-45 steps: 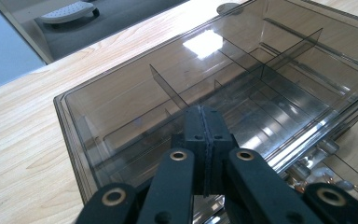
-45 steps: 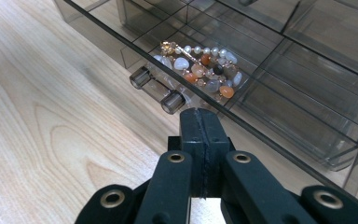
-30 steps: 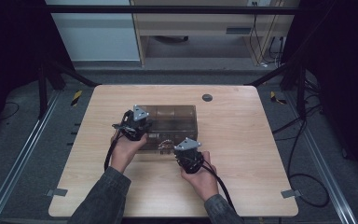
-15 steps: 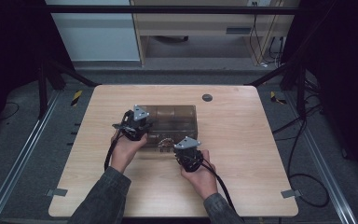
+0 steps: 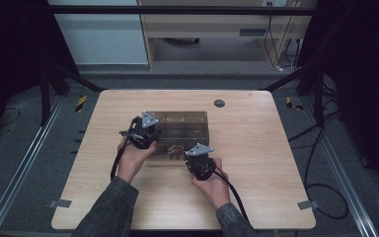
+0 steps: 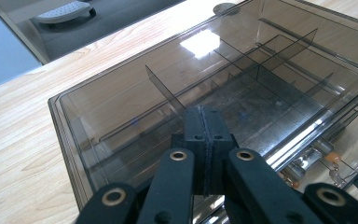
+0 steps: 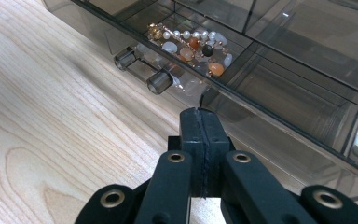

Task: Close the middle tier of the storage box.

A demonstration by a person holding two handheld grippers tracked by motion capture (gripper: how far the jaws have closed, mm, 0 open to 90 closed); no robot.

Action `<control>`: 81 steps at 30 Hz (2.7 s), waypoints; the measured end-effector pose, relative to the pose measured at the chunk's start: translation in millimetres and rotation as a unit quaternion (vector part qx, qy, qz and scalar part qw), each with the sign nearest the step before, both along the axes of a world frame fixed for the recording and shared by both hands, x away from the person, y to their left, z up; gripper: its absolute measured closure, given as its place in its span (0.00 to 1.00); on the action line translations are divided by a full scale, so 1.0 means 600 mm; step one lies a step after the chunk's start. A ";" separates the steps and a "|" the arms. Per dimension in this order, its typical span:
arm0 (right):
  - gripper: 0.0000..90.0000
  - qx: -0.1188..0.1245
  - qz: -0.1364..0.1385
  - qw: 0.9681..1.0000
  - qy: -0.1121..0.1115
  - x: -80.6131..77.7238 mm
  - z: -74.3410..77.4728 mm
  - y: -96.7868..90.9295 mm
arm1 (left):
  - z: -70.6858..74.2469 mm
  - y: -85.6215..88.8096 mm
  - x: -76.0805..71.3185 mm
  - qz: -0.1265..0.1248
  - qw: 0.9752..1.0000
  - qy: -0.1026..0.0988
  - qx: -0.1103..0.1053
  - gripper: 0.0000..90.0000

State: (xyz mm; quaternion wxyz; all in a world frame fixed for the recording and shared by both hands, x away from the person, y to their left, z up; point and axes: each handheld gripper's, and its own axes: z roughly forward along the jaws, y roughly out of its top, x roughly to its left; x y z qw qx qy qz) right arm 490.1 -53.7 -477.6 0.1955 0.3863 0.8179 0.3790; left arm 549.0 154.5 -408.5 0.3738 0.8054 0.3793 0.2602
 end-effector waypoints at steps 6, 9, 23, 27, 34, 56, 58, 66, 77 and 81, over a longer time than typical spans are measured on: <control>1.00 -0.002 0.000 1.000 -0.002 0.003 0.002 0.001 | 0.000 0.001 0.000 -0.001 1.000 0.000 0.001 1.00; 1.00 0.001 -0.003 1.000 -0.002 0.008 0.005 -0.001 | 0.000 0.001 0.000 -0.001 1.000 0.000 0.000 1.00; 1.00 0.012 -0.009 1.000 0.005 0.024 0.005 -0.003 | -0.001 0.001 0.000 -0.001 1.000 -0.001 -0.008 1.00; 1.00 0.013 -0.013 1.000 0.003 0.028 0.007 -0.003 | -0.001 0.001 0.000 -0.001 1.000 -0.002 -0.007 1.00; 1.00 0.013 -0.015 1.000 0.004 0.036 0.014 0.000 | -0.001 0.001 0.000 -0.001 1.000 -0.001 -0.008 1.00; 1.00 0.009 -0.015 1.000 0.005 0.049 0.014 0.010 | -0.001 0.001 -0.001 -0.003 1.000 -0.001 -0.006 1.00; 1.00 0.010 -0.016 1.000 0.007 0.049 0.014 0.010 | 0.000 0.001 -0.001 -0.003 1.000 -0.001 -0.005 1.00; 1.00 0.013 -0.011 1.000 0.010 0.051 0.014 0.007 | -0.001 -0.001 -0.003 -0.003 1.000 -0.005 -0.004 1.00; 0.96 0.026 -0.004 1.000 0.010 0.043 0.018 0.000 | 0.005 0.000 -0.009 -0.010 1.000 -0.022 -0.003 0.98; 0.95 0.035 0.004 0.999 0.009 0.028 0.019 -0.006 | 0.014 0.004 -0.017 -0.010 0.999 -0.031 -0.008 0.97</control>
